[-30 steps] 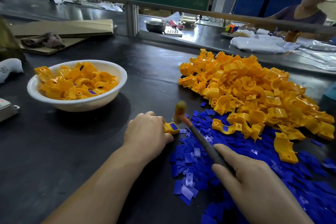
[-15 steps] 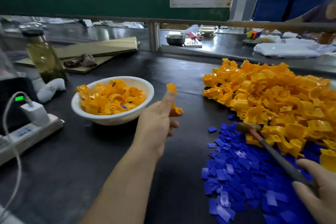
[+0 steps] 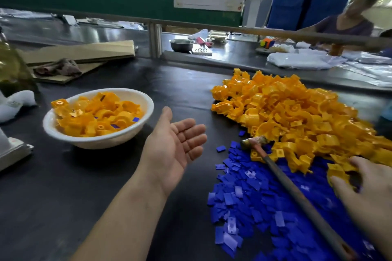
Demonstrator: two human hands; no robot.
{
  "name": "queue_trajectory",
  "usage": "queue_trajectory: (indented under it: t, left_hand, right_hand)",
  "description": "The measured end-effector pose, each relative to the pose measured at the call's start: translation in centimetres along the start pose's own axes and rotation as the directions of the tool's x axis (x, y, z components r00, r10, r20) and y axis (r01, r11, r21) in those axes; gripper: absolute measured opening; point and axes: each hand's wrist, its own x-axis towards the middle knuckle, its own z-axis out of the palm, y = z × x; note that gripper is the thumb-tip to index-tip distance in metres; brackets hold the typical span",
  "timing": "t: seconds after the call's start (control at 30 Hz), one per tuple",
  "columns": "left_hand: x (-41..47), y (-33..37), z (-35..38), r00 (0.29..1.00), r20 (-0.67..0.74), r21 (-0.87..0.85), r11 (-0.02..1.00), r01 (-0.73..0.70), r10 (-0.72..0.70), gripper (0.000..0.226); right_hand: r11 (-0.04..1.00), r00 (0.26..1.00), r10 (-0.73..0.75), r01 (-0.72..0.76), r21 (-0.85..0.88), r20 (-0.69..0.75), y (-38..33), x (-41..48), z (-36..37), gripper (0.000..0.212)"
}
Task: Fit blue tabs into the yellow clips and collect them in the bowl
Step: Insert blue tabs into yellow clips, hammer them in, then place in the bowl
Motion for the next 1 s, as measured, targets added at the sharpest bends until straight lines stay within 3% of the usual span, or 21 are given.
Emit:
queue_trajectory:
  t: [0.03,0.07,0.23,0.33,0.6,0.67,0.7,0.77,0.8,0.87,1.0]
  left_hand:
    - [-0.1,-0.3,0.2,1.000,0.009,0.028,1.000,0.012,-0.012,0.065]
    - [-0.2,-0.5,0.4,1.000,0.016,0.054,0.998,0.021,-0.022,0.064]
    - [-1.2,-1.6,1.4,0.996,0.060,0.180,0.982,0.056,-0.068,0.062]
    - [-1.5,-2.2,1.8,0.992,0.092,0.209,0.976,0.069,-0.090,0.058]
    - [-2.3,-3.8,2.7,0.986,0.139,0.351,0.936,0.040,-0.094,0.046]
    - [-3.0,-4.7,3.1,0.978,0.209,0.490,0.867,-0.089,-0.018,0.027]
    - [-3.4,-5.2,3.2,0.961,0.275,0.554,0.812,-0.181,0.027,0.016]
    - [-4.3,-6.3,3.5,0.896,0.434,0.640,0.667,-0.382,0.097,0.016]
    - [-4.6,-6.8,3.7,0.854,0.505,0.675,0.559,-0.482,0.126,0.027]
    - [-5.2,-7.6,3.9,0.761,0.621,0.679,0.358,-0.641,0.185,0.050]
    - [-5.5,-8.1,4.0,0.668,0.704,0.618,0.256,-0.743,0.241,0.073]
  right_hand:
    - [0.995,0.995,0.098,-0.097,-0.016,0.027,-0.2,0.5,-0.4,0.066]
    - [0.994,0.994,0.101,-0.100,-0.043,0.038,-0.2,0.8,-0.5,0.070]
    - [0.995,0.977,0.009,0.012,-0.098,0.214,-0.6,1.4,0.3,0.060]
    - [0.984,0.990,-0.048,0.070,-0.166,0.131,-0.1,1.9,1.6,0.043]
    - [0.978,0.976,-0.187,0.196,0.075,-0.107,-0.1,0.2,-0.8,0.026]
    - [0.936,0.979,-0.160,0.191,0.295,-0.124,-1.4,-1.3,-2.8,0.025]
    - [0.865,0.988,-0.140,0.158,0.477,-0.072,-2.2,-2.2,-3.6,0.023]
    - [0.611,0.981,-0.168,0.025,0.791,0.098,-4.1,-4.0,-4.7,0.020]
    - [0.514,0.966,-0.199,-0.041,0.857,0.166,-4.9,-4.8,-5.0,0.019]
    - [0.413,0.941,-0.234,-0.131,0.901,0.244,-5.8,-5.8,-5.1,0.013]
    - [0.382,0.916,-0.281,-0.166,0.909,0.285,-6.2,-6.6,-4.4,0.006]
